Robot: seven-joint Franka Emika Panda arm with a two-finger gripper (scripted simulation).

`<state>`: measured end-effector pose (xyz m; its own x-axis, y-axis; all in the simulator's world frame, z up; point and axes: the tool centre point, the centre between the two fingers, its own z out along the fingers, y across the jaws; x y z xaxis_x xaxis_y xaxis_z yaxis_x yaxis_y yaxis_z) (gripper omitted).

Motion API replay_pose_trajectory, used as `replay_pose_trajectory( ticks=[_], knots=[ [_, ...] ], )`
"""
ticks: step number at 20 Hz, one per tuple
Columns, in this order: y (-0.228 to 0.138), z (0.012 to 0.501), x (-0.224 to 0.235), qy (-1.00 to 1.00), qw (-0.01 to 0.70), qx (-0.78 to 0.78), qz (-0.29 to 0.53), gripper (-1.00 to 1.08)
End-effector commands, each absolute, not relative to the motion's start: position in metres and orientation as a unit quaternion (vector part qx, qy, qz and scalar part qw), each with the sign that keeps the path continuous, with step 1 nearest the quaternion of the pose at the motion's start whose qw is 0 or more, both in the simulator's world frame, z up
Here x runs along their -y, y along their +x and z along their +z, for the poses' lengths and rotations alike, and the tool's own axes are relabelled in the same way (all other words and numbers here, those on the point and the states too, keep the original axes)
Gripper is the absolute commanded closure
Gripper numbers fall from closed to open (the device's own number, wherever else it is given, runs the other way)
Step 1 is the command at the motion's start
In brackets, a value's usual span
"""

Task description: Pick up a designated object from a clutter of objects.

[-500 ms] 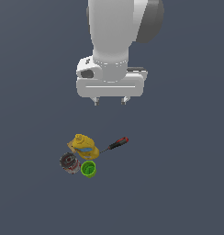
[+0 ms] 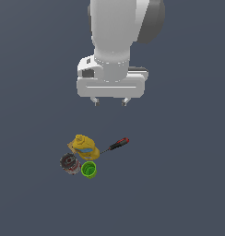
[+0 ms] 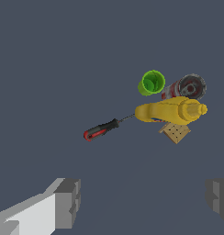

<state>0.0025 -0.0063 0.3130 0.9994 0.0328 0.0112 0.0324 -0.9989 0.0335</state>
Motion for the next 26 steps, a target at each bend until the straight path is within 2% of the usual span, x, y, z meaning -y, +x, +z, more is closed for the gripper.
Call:
replay_pose_trajectory(
  ticks=[1,14,26],
  knots=[
    [0.003,0.315,0.007,1.0,0.019,-0.02,0.008,-0.92],
    [0.009,0.296,0.004,1.0,0.01,0.023,0.007,-0.92],
    [0.026,0.235,-0.002,0.986,-0.009,0.165,0.001,-0.92]
  ],
)
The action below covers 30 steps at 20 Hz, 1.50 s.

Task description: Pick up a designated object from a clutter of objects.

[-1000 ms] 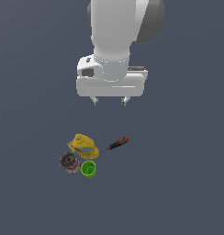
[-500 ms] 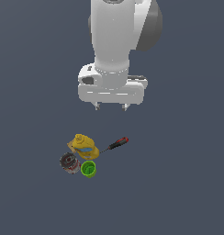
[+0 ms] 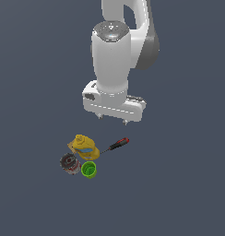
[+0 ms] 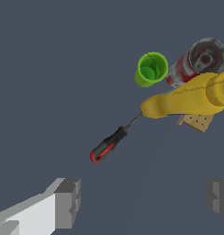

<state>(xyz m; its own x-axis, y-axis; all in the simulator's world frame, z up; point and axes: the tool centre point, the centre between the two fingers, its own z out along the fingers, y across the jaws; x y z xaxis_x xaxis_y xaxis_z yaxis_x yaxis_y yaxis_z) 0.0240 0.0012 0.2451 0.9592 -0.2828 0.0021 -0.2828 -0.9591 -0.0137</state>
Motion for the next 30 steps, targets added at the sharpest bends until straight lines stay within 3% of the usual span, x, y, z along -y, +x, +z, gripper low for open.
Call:
replay_pose_trajectory(
  ticks=[1,20,30],
  knots=[
    [0.027,0.229,-0.002,-0.984,0.01,-0.18,0.0,-0.92],
    [0.037,0.109,0.002,-0.891,0.01,-0.454,0.006,-0.92],
    [0.035,0.071,0.009,-0.844,0.002,-0.536,0.001,-0.92]
  ],
)
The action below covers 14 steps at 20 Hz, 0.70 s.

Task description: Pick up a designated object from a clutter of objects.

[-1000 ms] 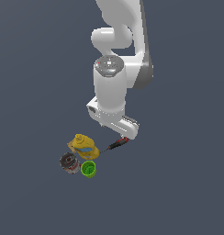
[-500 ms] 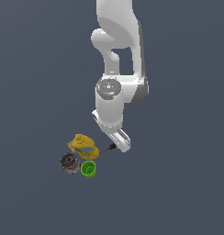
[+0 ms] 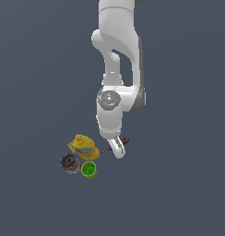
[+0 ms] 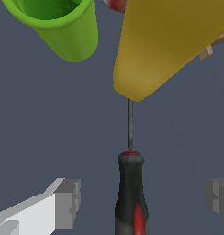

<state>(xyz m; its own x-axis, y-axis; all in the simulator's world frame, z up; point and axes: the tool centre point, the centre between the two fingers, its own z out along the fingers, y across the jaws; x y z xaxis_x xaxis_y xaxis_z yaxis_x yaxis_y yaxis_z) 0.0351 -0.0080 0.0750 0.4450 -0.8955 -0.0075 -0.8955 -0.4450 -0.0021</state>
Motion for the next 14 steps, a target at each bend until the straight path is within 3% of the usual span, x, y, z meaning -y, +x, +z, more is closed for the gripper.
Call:
replay_pose_trajectory(
  ticks=[1,14],
  knots=[
    [0.035,0.069,0.009,-0.841,0.002,-0.541,0.001,-0.92],
    [0.034,0.052,0.01,-0.835,0.0,-0.551,0.0,-0.92]
  ],
)
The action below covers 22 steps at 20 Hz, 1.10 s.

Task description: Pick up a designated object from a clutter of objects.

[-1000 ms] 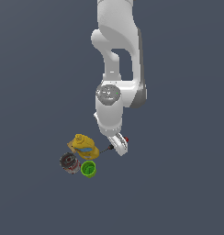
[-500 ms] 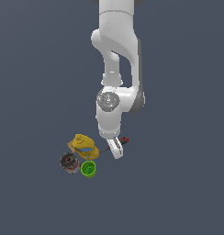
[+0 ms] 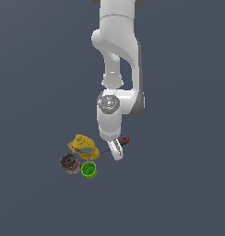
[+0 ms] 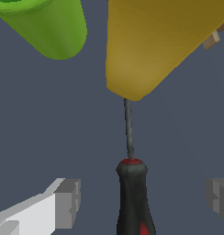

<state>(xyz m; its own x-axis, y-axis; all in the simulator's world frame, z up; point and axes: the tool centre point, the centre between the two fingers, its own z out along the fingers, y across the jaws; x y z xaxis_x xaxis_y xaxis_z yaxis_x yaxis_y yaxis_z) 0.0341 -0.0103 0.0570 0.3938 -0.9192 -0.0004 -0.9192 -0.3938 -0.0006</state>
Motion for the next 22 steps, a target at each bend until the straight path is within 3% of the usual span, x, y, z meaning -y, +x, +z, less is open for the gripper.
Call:
replay_pose_trajectory(
  ticks=[1,12,13,22],
  knots=[
    [0.033,0.048,0.011,-0.834,0.0,-0.551,0.0,-0.92],
    [0.034,0.013,0.011,-0.834,0.0,-0.553,0.0,-0.92],
    [0.034,0.013,0.011,-0.834,0.0,-0.553,0.0,1.08],
    [0.034,0.013,0.011,-0.834,0.0,-0.553,0.0,1.08]
  ],
)
